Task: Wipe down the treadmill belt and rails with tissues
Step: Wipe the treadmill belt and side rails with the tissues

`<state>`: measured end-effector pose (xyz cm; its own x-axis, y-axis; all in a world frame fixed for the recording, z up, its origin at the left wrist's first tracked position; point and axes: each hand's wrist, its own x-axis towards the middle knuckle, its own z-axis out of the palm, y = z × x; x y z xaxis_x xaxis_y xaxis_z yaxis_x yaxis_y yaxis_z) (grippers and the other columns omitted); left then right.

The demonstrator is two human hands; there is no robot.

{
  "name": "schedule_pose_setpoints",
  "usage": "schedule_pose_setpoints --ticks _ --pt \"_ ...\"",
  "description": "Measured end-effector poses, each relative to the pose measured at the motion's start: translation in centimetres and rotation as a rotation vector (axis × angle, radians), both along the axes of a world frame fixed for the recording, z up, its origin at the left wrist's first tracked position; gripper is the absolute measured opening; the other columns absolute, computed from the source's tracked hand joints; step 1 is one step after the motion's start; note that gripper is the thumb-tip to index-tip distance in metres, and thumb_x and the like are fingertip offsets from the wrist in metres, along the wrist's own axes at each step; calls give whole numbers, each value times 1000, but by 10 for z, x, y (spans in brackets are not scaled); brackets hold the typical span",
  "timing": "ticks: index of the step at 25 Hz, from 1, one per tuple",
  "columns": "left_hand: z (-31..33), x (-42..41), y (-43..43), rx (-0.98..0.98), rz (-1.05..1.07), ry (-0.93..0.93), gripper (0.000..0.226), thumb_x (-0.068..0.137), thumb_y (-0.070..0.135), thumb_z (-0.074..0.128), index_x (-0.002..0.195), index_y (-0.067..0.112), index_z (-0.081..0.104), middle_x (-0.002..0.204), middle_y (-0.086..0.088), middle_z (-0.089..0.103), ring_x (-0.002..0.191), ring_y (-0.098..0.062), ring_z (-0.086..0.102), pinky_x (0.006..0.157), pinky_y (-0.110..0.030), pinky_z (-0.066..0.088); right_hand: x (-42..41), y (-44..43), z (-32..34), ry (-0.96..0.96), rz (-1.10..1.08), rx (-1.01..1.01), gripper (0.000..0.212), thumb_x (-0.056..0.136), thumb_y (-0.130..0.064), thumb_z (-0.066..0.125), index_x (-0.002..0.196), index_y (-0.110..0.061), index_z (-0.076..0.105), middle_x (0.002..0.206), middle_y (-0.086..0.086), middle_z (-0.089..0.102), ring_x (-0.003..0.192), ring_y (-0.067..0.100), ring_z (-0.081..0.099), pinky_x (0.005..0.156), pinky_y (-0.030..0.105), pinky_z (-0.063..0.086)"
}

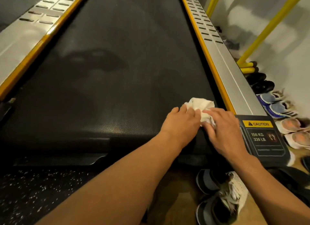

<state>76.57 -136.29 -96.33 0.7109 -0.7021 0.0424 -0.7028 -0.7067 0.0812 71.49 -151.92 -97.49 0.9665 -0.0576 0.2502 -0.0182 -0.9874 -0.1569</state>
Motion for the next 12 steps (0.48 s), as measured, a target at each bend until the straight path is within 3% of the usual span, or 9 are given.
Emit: schedule_pose_setpoints --ticks 3,8,12 --pt "-1 11 -14 -35 44 99 50 101 16 30 149 7 18 148 -13 34 144 -29 16 115 -41 20 7 7 -5 -31 -97 -23 34 91 -31 52 120 -14 56 124 5 55 106 26 48 90 41 39" --pt "-11 -1 -14 -168 -148 147 52 99 14 33 149 10 20 154 -11 24 147 -25 9 115 -37 19 -31 9 -25 -232 -187 -38 29 95 -29 48 114 -9 56 114 12 55 98 25 49 86 31 35" --pt "-16 3 -13 -172 -143 187 51 100 15 29 150 12 18 156 -9 20 147 -24 8 119 -35 14 -24 9 -37 -332 -172 -91 33 96 -29 48 117 -5 58 111 17 57 95 29 52 79 39 43"
